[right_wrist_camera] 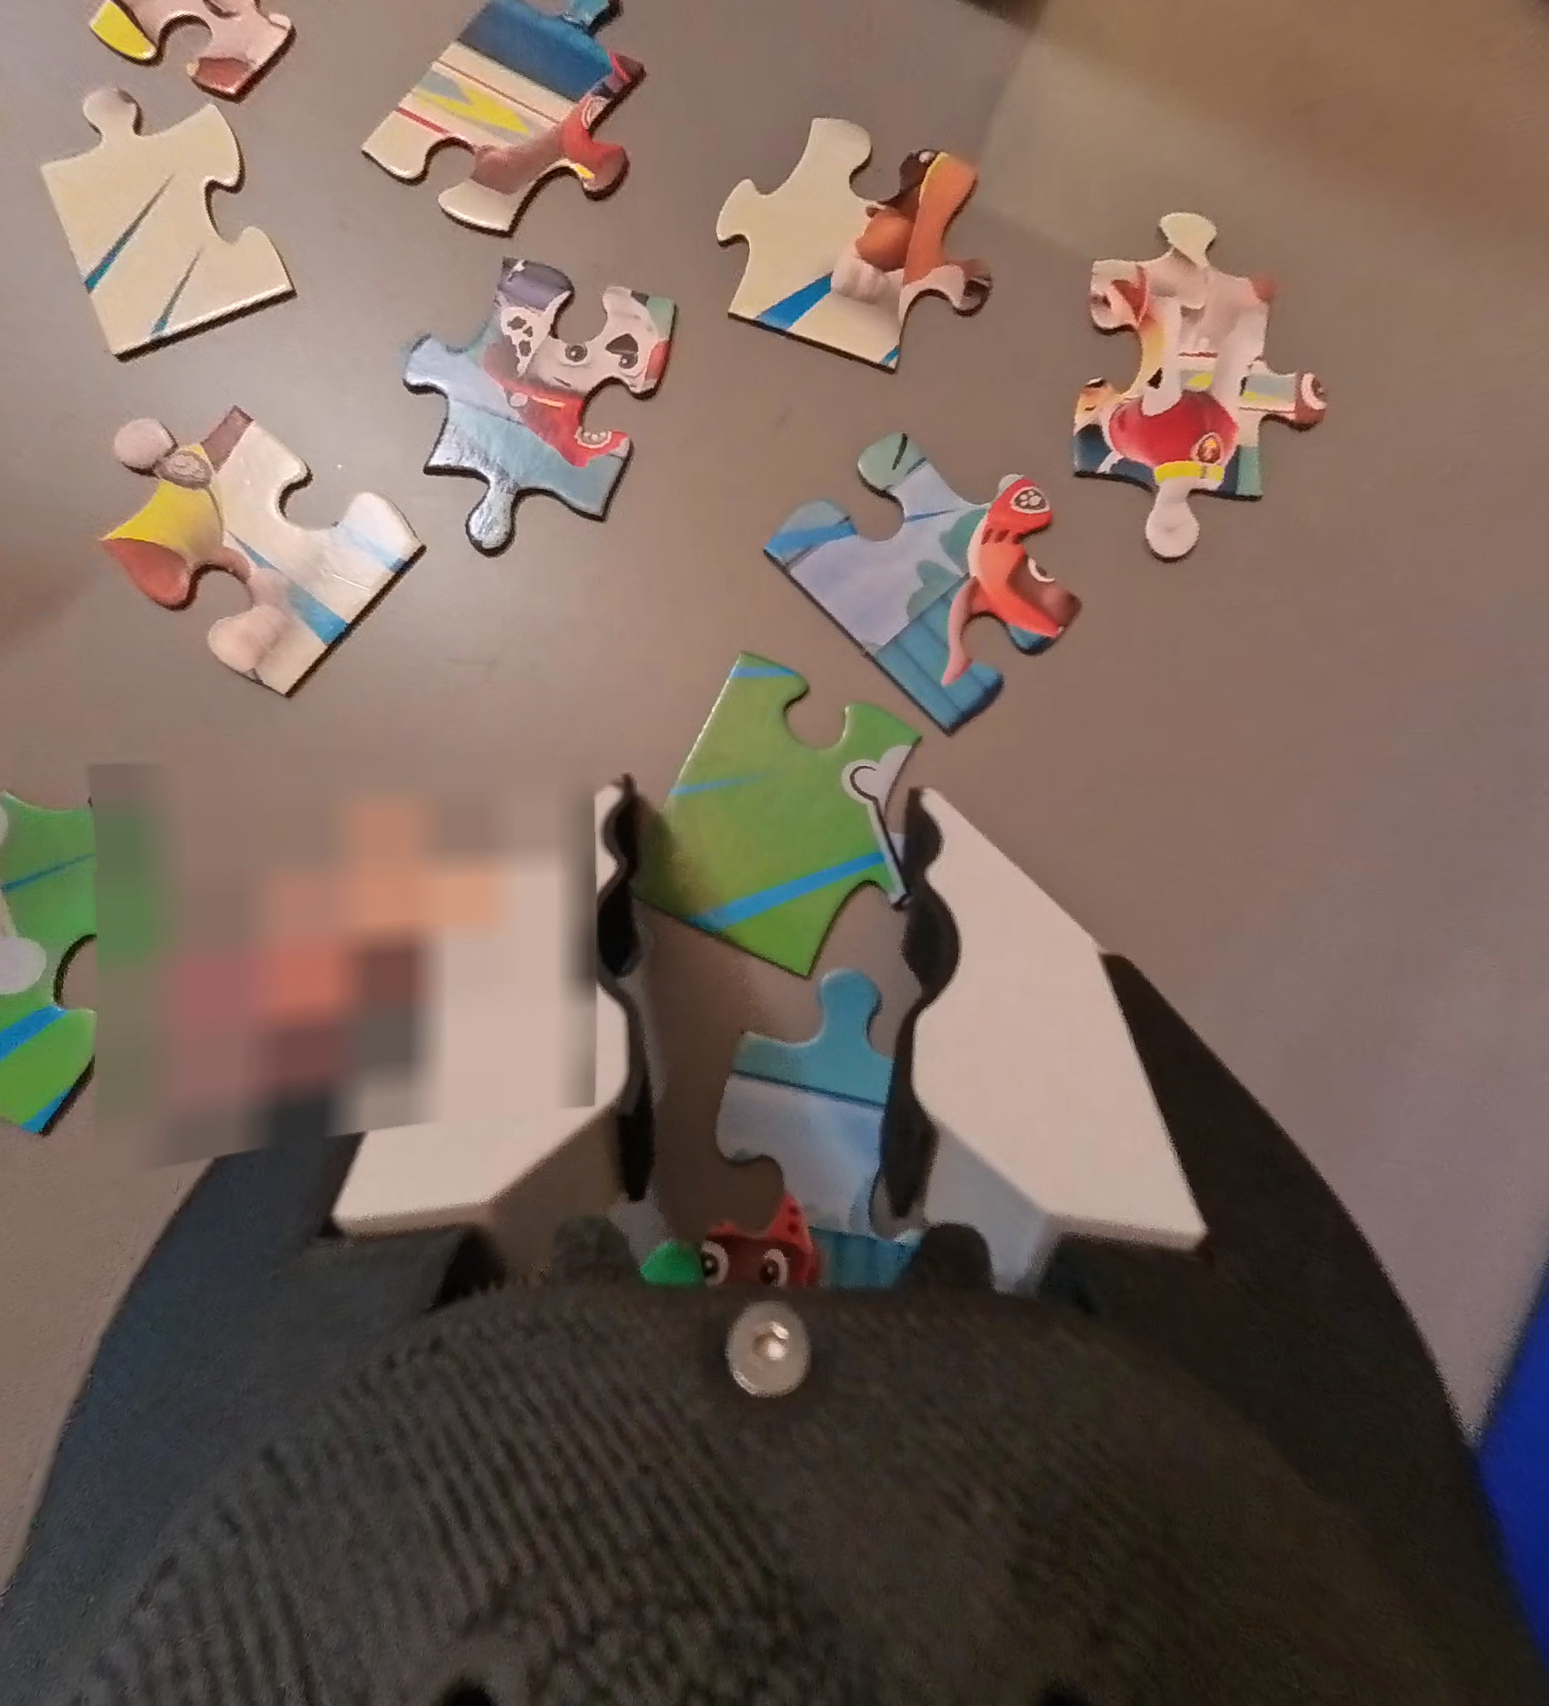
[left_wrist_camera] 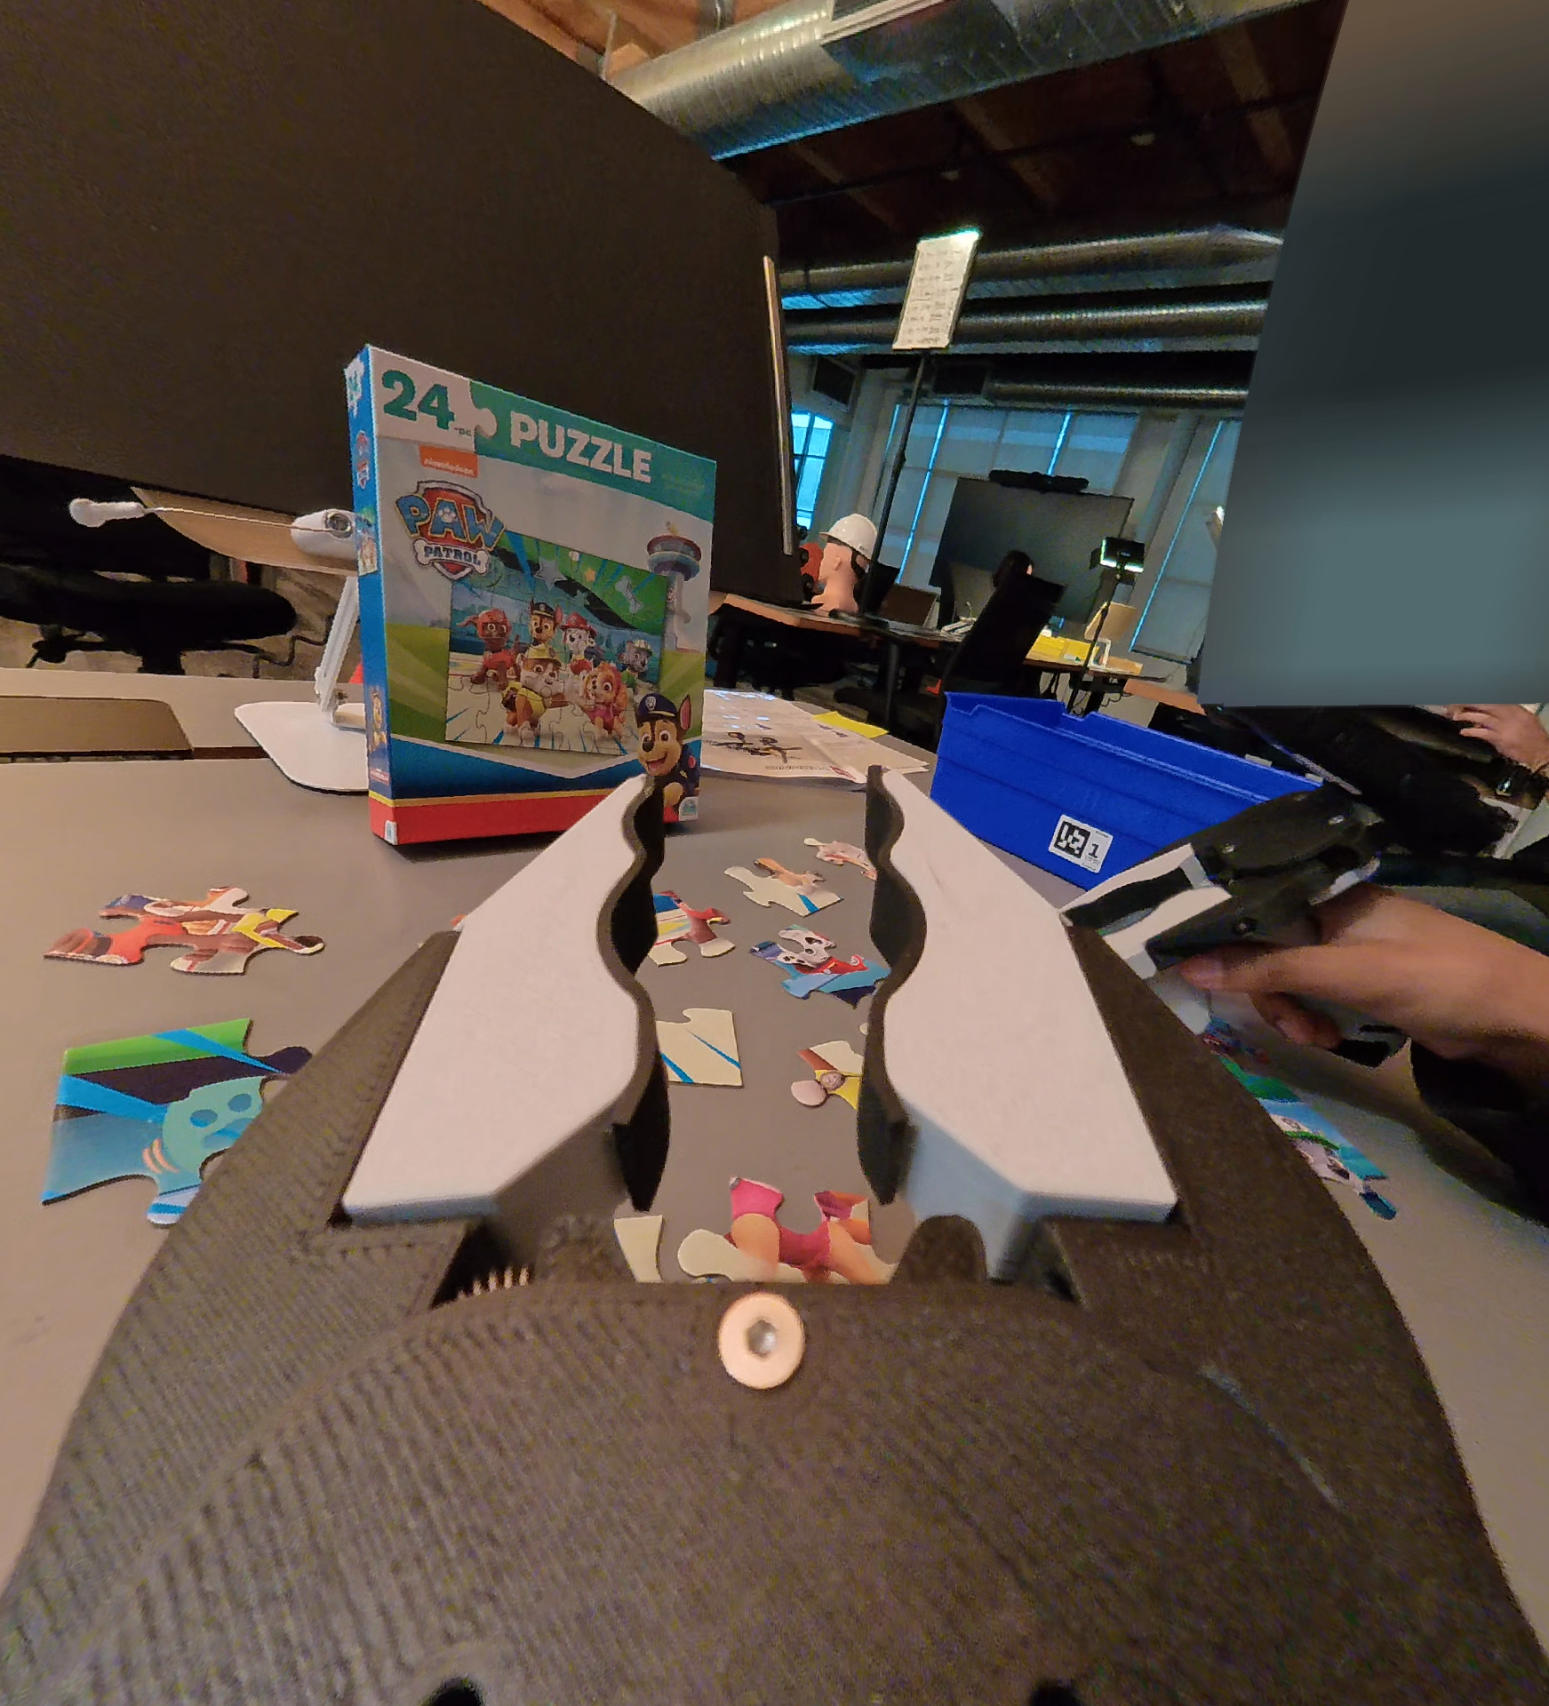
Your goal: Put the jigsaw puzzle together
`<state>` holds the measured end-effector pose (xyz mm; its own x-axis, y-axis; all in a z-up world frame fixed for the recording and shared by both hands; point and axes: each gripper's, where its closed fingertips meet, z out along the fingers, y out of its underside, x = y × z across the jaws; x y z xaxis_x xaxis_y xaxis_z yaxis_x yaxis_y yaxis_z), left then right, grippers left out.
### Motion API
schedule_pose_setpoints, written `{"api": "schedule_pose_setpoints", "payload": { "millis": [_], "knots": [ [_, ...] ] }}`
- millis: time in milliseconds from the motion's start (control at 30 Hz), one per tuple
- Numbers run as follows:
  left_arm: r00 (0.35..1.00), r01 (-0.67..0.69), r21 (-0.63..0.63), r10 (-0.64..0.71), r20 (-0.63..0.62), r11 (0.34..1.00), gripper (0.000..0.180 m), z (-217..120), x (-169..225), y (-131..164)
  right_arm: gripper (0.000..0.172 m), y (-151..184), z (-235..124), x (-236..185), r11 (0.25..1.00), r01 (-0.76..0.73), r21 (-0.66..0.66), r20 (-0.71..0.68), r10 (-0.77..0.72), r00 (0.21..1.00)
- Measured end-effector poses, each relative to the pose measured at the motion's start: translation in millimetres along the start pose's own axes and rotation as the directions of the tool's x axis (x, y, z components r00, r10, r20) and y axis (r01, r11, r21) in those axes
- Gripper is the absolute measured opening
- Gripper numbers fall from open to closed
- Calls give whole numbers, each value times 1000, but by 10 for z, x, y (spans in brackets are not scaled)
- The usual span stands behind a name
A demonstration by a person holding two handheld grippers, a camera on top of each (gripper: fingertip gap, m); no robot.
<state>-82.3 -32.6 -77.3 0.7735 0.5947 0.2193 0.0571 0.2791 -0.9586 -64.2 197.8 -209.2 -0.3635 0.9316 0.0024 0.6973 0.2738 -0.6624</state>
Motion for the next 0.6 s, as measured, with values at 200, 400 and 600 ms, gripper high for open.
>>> {"api": "schedule_pose_setpoints", "payload": {
  "millis": [200, 400, 600],
  "knots": [
    [1000, -19, 6, 19, 11, 1000, 42, -9, -9, -10, 46, -1, -6, 5, 1000, 26, -4, 24, -26, 999],
    [993, 113, -121, -116, -23, 986, 55, 54, -16, 200, 3, -357, -281, -332, 968, 129, 214, 145, -162, 976],
    [976, 202, -110, -210, -60, 973, 56, 53, 3, 157, 10, -462, -448, -121, 950, 220, 222, -37, -217, 975]
  ]
}}
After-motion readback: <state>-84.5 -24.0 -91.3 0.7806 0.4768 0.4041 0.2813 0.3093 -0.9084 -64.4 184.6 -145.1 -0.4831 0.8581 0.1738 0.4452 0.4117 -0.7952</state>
